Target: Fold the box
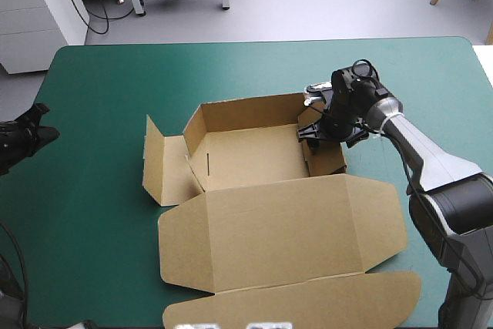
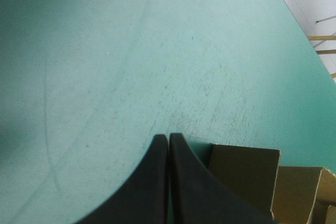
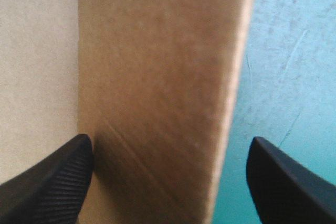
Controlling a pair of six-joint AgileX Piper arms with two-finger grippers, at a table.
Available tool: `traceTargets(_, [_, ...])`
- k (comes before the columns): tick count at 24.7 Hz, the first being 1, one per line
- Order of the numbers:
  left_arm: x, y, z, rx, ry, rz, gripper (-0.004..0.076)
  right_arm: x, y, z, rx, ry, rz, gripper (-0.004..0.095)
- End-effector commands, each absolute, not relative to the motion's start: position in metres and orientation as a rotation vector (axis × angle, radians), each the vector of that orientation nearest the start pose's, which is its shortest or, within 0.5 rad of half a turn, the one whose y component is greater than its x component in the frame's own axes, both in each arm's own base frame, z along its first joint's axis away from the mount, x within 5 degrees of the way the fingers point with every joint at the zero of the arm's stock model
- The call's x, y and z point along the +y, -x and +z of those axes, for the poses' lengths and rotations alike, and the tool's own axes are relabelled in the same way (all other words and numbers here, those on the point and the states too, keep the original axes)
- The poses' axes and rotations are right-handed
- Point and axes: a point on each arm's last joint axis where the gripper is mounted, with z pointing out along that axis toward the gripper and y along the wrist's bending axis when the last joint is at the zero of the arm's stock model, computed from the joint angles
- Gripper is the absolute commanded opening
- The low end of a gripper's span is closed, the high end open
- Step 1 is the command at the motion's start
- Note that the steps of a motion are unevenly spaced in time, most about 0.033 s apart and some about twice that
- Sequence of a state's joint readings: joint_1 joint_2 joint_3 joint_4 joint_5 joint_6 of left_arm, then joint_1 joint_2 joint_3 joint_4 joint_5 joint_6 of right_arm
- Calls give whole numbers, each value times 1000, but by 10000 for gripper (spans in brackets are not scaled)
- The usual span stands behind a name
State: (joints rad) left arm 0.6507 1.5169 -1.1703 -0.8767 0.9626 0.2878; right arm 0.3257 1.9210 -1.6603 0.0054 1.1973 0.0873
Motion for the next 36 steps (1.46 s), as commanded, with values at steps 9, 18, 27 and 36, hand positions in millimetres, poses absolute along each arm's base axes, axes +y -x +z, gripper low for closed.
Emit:
traceTargets(9, [136, -279, 326, 2168, 828, -741, -10, 126, -369, 311, 2797, 383, 102, -2])
traceTargets(18, [134, -278, 325, 2226, 592, -666, -10, 94, -276, 457, 2361, 389, 165, -2])
traceTargets(27, [133, -276, 325, 2257, 457, -624, 44, 85, -249, 485, 2230, 302, 223, -5])
traceTargets(36, [132, -273, 319, 2334, 323, -577, 662, 93, -251, 490, 2165, 305, 328, -4])
